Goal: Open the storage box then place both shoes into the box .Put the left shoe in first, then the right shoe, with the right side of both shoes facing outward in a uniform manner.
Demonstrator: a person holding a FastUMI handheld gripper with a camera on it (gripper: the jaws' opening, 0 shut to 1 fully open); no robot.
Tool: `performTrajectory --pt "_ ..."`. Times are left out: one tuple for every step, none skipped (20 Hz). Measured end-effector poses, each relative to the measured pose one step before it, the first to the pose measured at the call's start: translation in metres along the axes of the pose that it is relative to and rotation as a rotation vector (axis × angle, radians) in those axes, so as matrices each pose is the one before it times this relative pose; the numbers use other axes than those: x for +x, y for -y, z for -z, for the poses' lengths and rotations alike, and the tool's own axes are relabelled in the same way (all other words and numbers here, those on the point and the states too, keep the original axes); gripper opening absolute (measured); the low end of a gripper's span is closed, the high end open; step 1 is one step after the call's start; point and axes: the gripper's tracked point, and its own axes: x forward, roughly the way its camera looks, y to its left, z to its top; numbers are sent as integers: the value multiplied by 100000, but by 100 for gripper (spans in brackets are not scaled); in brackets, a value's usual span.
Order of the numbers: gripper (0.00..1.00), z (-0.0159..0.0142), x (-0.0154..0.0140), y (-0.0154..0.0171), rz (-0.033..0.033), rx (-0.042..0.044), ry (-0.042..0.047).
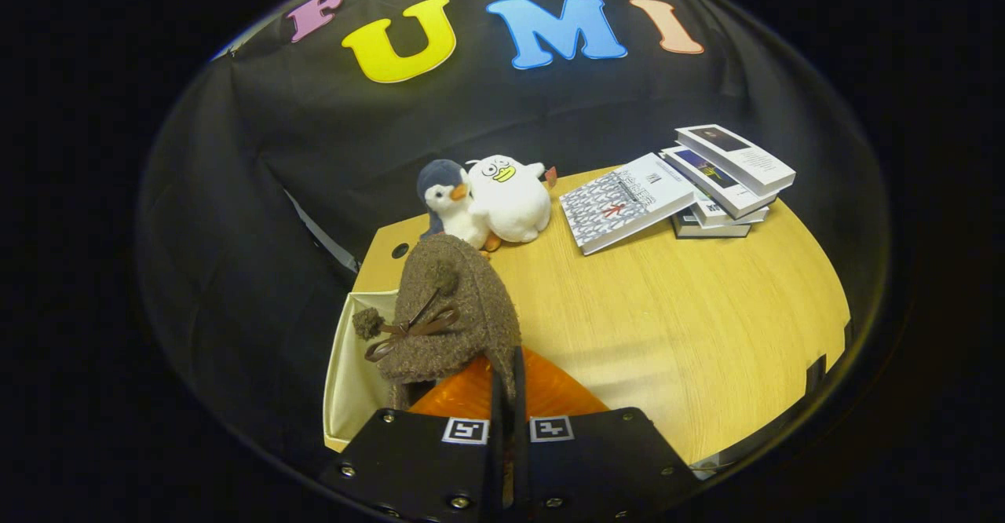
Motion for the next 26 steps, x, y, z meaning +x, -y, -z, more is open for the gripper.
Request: performTrajectory --pt "5 -23 206 -1001 -1149 898 270" --pt "5 130 302 -974 -1124 986 83" --pt "5 101 396 -860 -972 921 170" --pt "5 220 432 -766 -594 994 87" --pt "5 316 388 -471 -78 684 -245" --pt "5 362 473 -444 343 987 -212" --pt "5 370 445 -268 366 779 -472" --pt "5 498 497 -178 490 639 -944" --pt "5 469 419 -186 525 631 -922" --pt "5 450 420 12 626 341 -1062" --pt "5 411 382 -18 917 214 -816" --pt "5 255 313 75 955 -249 -155" --pt "5 184 467 -129 143 -587 -178" --pt "5 2 -228 -344 -513 -347 356" --pt "16 -150 34 -491 -1689 -163 1156" --pt "29 -264 -42 -410 -1554 -82 1296" --pt "51 -492 -139 -267 -886 -787 1765" --pt "61 -552 -496 27 345 -1996 1723" --pt "83 -554 -337 115 891 -2405 1729" --pt "91 -553 -377 -193 -311 -2586 2232" --pt "98 -560 -569 -198 -712 -2168 2614" --pt "98 -714 -638 -59 -994 -2336 2815" --pt "98 -692 -708 14 -582 -2577 2752" --pt "98 -757 -952 164 -367 -2840 2745" --pt "98 -763 -636 67 -875 -2288 2621" --pt "98 -558 -757 154 -533 -1898 2093"
